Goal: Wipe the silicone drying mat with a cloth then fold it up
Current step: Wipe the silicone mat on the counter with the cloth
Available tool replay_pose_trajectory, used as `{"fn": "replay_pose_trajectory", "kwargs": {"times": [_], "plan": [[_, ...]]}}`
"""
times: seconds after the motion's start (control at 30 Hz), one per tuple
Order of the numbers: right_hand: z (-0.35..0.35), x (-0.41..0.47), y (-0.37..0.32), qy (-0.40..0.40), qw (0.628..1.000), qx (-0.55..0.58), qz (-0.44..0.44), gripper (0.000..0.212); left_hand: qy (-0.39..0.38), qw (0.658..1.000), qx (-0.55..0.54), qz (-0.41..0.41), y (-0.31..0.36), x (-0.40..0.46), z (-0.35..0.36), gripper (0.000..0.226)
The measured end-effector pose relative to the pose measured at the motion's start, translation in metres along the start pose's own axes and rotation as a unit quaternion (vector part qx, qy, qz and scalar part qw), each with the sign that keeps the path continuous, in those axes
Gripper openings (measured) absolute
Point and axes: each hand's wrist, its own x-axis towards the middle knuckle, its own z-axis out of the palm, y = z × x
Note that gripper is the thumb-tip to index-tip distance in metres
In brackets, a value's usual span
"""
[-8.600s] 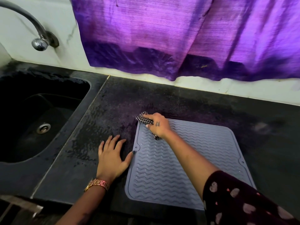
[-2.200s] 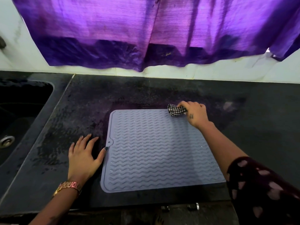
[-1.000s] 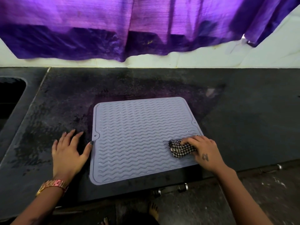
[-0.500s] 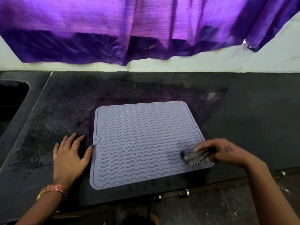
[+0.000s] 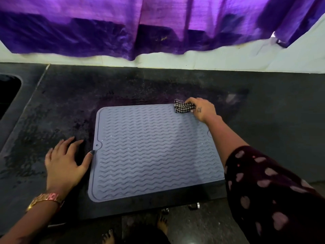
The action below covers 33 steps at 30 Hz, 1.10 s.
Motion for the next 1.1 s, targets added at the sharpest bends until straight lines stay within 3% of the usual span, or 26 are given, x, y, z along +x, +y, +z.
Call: {"fn": "replay_pose_trajectory", "kwargs": {"times": [0.2, 0.7, 0.93, 1.1], "plan": [[0.002, -0.015, 0.006, -0.016, 1.000, -0.021, -0.012, 0.039, 0.000, 1.000, -0.001, -0.001, -0.001, 0.001, 0.001, 0.069], [0.011, -0.174, 0.016, 0.009, 0.999, 0.024, -0.037, 0.049, -0.006, 1.000, -0.006, 0.003, -0.001, -0.001, 0.000, 0.074], [0.005, -0.209, 0.022, -0.060, 0.997, 0.029, -0.026, 0.056, -0.014, 1.000, -0.006, 0.006, -0.005, 0.000, 0.004, 0.075], [-0.004, -0.216, 0.026, -0.120, 0.991, 0.064, -0.008, 0.046, -0.013, 1.000, -0.011, 0.009, -0.004, 0.000, 0.001, 0.077]]}}
